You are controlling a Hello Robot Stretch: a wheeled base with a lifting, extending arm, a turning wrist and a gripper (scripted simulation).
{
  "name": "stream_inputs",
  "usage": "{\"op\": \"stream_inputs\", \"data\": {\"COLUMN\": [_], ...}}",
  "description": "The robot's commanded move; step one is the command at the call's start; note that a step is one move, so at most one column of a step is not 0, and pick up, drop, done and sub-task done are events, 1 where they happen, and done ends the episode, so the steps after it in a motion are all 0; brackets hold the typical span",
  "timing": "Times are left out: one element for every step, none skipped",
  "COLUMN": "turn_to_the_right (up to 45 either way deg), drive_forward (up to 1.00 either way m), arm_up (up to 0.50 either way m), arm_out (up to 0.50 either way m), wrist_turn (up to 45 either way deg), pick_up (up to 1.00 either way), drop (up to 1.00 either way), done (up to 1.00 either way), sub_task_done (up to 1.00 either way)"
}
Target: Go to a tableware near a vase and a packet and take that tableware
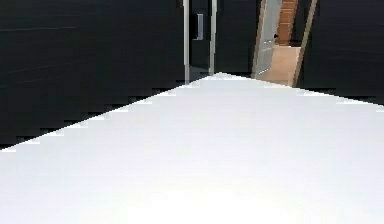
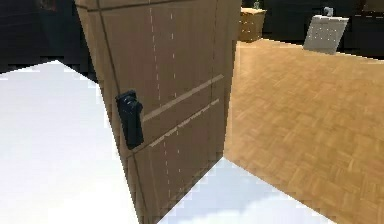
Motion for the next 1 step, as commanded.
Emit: {"op": "stream_inputs", "data": {"turn_to_the_right": [0.0], "drive_forward": [0.35], "arm_up": [0.0], "arm_out": [0.0], "wrist_turn": [0.0], "pick_up": [0.0], "drop": [0.0], "done": [0.0], "sub_task_done": [0.0]}}
